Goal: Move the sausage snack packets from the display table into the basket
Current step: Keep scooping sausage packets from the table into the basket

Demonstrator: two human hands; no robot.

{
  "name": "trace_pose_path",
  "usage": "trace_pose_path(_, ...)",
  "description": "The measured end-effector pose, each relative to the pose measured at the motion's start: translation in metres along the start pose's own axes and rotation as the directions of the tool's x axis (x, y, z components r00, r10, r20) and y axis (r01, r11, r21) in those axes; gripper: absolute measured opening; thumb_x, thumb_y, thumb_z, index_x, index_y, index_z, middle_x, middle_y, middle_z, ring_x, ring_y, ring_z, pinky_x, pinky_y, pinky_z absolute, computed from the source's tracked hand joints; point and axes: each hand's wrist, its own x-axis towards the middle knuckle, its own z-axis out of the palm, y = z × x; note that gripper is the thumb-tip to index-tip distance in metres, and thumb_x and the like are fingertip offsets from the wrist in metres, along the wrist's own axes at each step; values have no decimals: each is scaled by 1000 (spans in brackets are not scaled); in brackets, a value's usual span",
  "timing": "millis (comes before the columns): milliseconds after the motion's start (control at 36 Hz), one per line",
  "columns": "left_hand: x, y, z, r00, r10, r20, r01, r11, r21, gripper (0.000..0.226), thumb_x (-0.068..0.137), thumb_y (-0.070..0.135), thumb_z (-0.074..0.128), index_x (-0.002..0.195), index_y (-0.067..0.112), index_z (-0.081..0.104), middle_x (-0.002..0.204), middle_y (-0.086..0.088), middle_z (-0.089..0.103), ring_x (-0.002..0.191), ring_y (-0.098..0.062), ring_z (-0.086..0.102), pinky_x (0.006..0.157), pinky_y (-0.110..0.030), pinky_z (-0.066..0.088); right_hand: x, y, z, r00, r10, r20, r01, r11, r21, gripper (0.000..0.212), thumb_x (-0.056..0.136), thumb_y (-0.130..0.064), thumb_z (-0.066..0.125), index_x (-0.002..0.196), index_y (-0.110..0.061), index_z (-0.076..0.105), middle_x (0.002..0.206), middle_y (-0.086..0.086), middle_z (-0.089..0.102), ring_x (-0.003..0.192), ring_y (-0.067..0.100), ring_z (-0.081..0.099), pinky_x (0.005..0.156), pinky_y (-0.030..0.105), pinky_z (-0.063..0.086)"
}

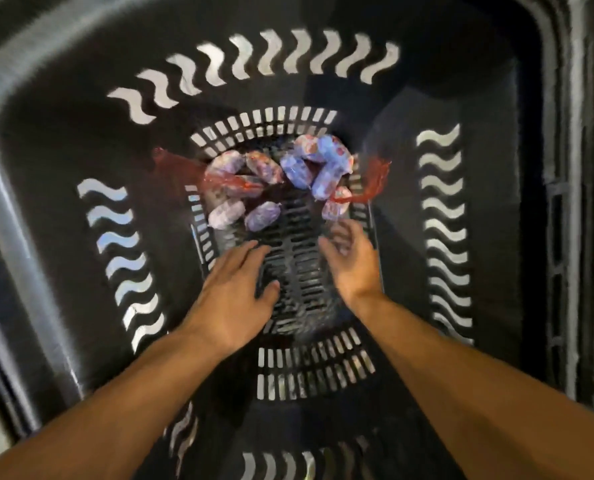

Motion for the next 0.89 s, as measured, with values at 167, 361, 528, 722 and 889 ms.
trace_pose_path(167, 4, -6, 15, 999, 12, 51, -10, 999, -34, 63, 97, 32, 60, 154, 21, 35, 163, 2, 25, 149, -11, 12, 119, -18, 3, 30, -37, 10, 972, -64, -227, 66, 998, 4, 34, 82, -22, 83, 112, -7, 74, 99, 5, 77, 90, 15, 70, 81, 24, 53)
trace_pose_path(361, 7, -3, 15, 997, -83, 7, 83, 976, -199, 62, 97, 32, 60, 153, 29, 34, 150, 16, 35, 146, -6, 23, 113, -17, 14, 41, -50, 7, 972, -107, -209, 78, 987, -139, 24, 88, -25, 78, 103, -7, 78, 97, 12, 77, 91, 31, 72, 88, 46, 57)
trace_pose_path(528, 57, 11, -12, 942, -314, -120, 254, 898, -359, 70, 96, 30, 63, 155, 19, 27, 155, -6, 42, 143, -26, 40, 119, -40, 32, 36, -48, -2, 985, -108, -136, 87, 984, -154, 24, 95, -28, 71, 111, -10, 75, 101, 10, 77, 92, 26, 74, 90, 46, 58)
trace_pose_path(722, 107, 19, -38, 889, -377, -258, 198, 827, -526, 26, 98, 14, 61, 123, 15, 64, 120, -9, 68, 110, -25, 65, 96, -36, 53, 43, -39, 5, 977, -99, -186, 71, 986, -153, 36, 100, -37, 62, 119, -7, 71, 111, 17, 74, 106, 33, 69, 95, 44, 52)
trace_pose_path(889, 113, 8, -27, 901, -314, -300, 104, 827, -552, 23, 101, 21, 60, 118, 11, 71, 116, -15, 69, 102, -26, 70, 93, -47, 56, 40, -25, 12, 975, -148, -163, 127, 983, -132, 32, 96, -28, 69, 117, -5, 69, 102, 11, 74, 96, 29, 67, 92, 42, 50)
